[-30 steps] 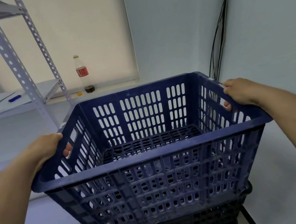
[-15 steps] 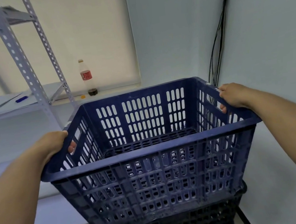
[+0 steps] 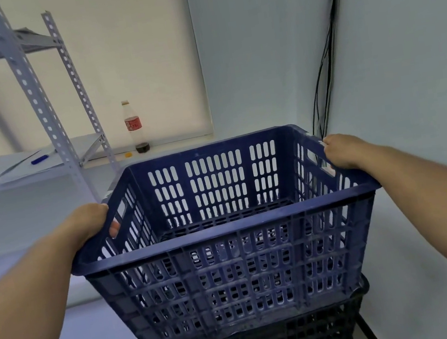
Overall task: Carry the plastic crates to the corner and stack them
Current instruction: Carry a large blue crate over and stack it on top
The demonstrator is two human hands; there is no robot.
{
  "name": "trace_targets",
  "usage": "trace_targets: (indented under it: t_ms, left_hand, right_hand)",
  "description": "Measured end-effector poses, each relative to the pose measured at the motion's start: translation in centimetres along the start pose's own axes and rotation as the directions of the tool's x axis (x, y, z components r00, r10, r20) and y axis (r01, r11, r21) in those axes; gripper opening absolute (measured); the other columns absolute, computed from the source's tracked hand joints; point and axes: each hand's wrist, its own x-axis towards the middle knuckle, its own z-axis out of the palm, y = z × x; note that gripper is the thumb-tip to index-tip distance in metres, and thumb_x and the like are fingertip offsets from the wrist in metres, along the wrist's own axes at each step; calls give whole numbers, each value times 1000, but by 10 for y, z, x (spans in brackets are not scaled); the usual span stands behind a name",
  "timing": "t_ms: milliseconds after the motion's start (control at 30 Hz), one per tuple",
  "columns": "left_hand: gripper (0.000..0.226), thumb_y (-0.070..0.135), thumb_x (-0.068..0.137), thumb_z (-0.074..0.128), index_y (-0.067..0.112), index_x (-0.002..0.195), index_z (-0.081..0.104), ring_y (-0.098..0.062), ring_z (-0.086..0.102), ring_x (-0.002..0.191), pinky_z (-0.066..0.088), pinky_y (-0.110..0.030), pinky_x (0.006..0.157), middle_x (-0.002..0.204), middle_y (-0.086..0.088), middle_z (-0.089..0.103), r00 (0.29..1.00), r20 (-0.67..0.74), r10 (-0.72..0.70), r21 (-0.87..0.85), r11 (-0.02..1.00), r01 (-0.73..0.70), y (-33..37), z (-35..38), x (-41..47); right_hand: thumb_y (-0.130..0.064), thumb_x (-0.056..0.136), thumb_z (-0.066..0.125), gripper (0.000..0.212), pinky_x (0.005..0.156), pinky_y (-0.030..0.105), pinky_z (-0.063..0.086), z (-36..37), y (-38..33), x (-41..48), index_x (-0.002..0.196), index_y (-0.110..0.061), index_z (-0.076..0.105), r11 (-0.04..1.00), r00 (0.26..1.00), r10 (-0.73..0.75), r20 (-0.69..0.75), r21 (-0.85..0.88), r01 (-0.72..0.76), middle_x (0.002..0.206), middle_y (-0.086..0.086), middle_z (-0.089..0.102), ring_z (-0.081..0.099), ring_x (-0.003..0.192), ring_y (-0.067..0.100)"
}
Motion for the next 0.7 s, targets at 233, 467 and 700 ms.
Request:
trace_targets:
  t_ms: [233, 467, 700]
  left_hand:
    - [41, 15, 99, 33, -6, 89, 67, -38, 62, 85, 42, -35, 71, 100, -26, 69, 998, -38, 56, 162, 986, -49, -2, -2, 9]
    - [48, 31, 98, 45, 5, 136, 36, -39, 43, 126, 36, -42, 103, 143, -21, 40, 964, -2, 266, 411, 879, -242, 0, 5, 2]
    - [58, 31, 99, 44, 2, 146, 27, -34, 35, 137, 30, -37, 108, 158, -14, 22, 945, 78, 317, 487, 815, -313, -5, 3, -25]
  right_hand:
    - [-11, 96, 37, 24, 71, 32, 39, -1, -1, 0, 111, -5, 54, 989, 1000, -12, 18, -145, 15, 101, 15, 58, 52, 84, 30]
    - [-46, 97, 35, 71, 112, 46, 24, 11, -3, -5, 153, -14, 7, 908, 996, -85, 23, -409, 87, 161, 7, 8, 17, 144, 33]
    - [-41, 92, 48, 66, 104, 44, 37, 10, 8, -13, 146, -11, 27, 885, 986, -163, 23, -438, 157, 153, 8, 29, 36, 132, 35]
